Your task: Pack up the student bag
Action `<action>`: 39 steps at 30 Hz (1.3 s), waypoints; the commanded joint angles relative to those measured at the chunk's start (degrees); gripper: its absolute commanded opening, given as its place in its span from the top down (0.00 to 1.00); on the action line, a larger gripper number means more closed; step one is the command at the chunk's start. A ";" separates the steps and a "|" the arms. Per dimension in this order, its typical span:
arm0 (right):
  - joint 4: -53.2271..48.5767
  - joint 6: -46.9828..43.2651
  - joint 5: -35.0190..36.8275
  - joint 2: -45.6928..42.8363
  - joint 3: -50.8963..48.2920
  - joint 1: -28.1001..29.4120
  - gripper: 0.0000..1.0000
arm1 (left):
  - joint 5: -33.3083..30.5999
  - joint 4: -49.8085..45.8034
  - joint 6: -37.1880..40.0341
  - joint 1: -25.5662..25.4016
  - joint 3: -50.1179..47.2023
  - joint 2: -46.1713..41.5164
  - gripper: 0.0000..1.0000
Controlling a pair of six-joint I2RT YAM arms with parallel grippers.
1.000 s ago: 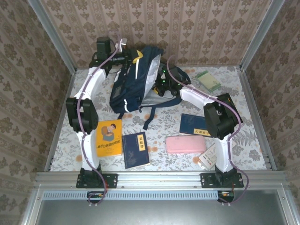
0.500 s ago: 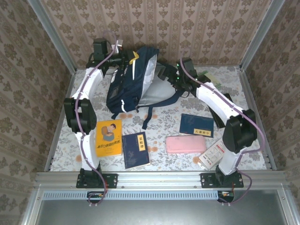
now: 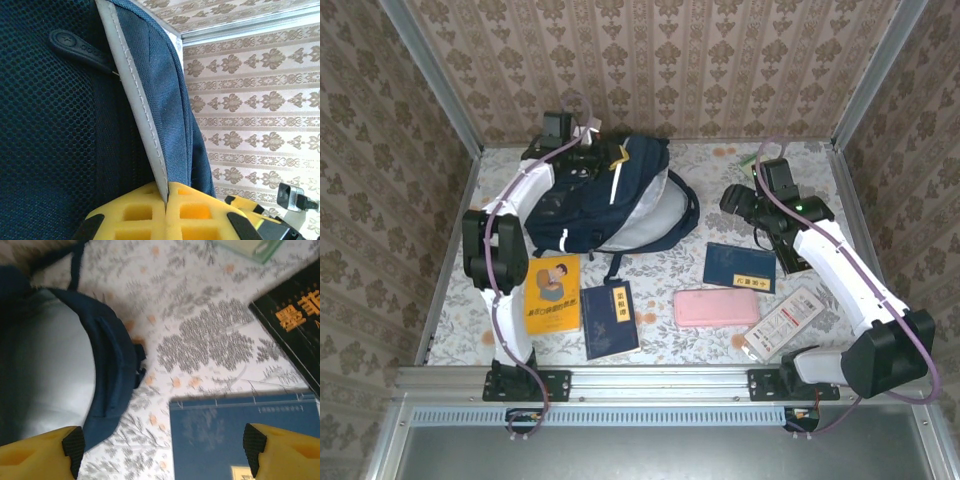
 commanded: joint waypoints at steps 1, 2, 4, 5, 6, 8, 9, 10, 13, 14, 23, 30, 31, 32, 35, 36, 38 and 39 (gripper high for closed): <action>-11.09 3.39 2.41 -0.67 -2.62 -0.34 0.17 | -0.79 1.08 3.07 -0.28 -1.54 -5.26 1.00; -12.61 4.20 0.50 -0.67 -3.28 -0.79 0.14 | -0.98 1.52 3.03 -0.38 -2.44 -5.47 1.00; -16.16 4.61 -3.46 0.16 -3.75 -0.87 0.06 | -1.52 2.80 2.72 -0.53 -4.33 -6.05 1.00; -17.70 5.13 -4.18 0.56 -4.29 -0.65 0.02 | -1.61 3.77 2.34 -0.55 -5.65 -6.25 1.00; -19.31 6.41 -5.25 1.03 -5.36 -0.35 0.00 | -1.65 4.53 1.96 -0.64 -6.56 -6.44 1.00; -22.71 11.98 -6.11 1.28 -8.14 -0.11 0.00 | -1.57 5.50 1.28 -0.64 -7.73 -6.46 1.00; -24.26 14.87 -5.95 0.91 -9.39 0.33 0.00 | -1.50 5.53 1.06 -0.64 -7.68 -6.49 1.00; -25.27 17.38 -6.08 0.25 -10.80 1.05 0.00 | -1.28 5.59 0.92 -0.59 -7.70 -6.45 1.00; -24.07 21.59 -9.77 -2.60 -15.49 3.05 0.00 | -1.10 5.39 1.27 -0.47 -7.72 -7.01 1.00; -22.95 22.23 -11.01 -3.50 -17.12 3.54 0.00 | -1.18 5.34 1.42 -0.33 -7.91 -7.30 1.00; -13.56 20.00 -13.97 -6.53 -27.40 3.93 0.00 | -1.36 4.98 1.80 0.42 -8.49 -7.85 1.00; 1.96 19.43 -21.84 -7.74 -33.67 3.84 0.00 | -1.27 5.09 1.96 0.77 -8.73 -8.10 1.00; 3.99 19.59 -22.81 -7.85 -34.33 3.88 0.00 | -1.21 5.07 1.97 0.81 -8.67 -8.12 1.00; 5.68 19.59 -23.70 -7.85 -34.87 3.89 0.00 | -1.25 5.11 1.88 0.80 -8.73 -8.12 1.00; 9.84 18.38 -25.64 -6.93 -34.65 3.90 0.00 | -1.06 5.25 1.71 0.85 -8.73 -8.21 1.00; 10.28 17.72 -25.69 -6.27 -34.02 3.92 0.00 | -1.10 5.36 1.69 0.92 -8.70 -8.21 1.00; 11.24 15.70 -26.13 -4.42 -32.31 3.94 0.00 | -1.10 5.34 1.63 0.94 -8.69 -8.30 1.00; 11.32 14.65 -26.07 -3.04 -31.00 3.91 0.00 | -1.01 5.38 1.62 0.90 -8.74 -8.29 1.00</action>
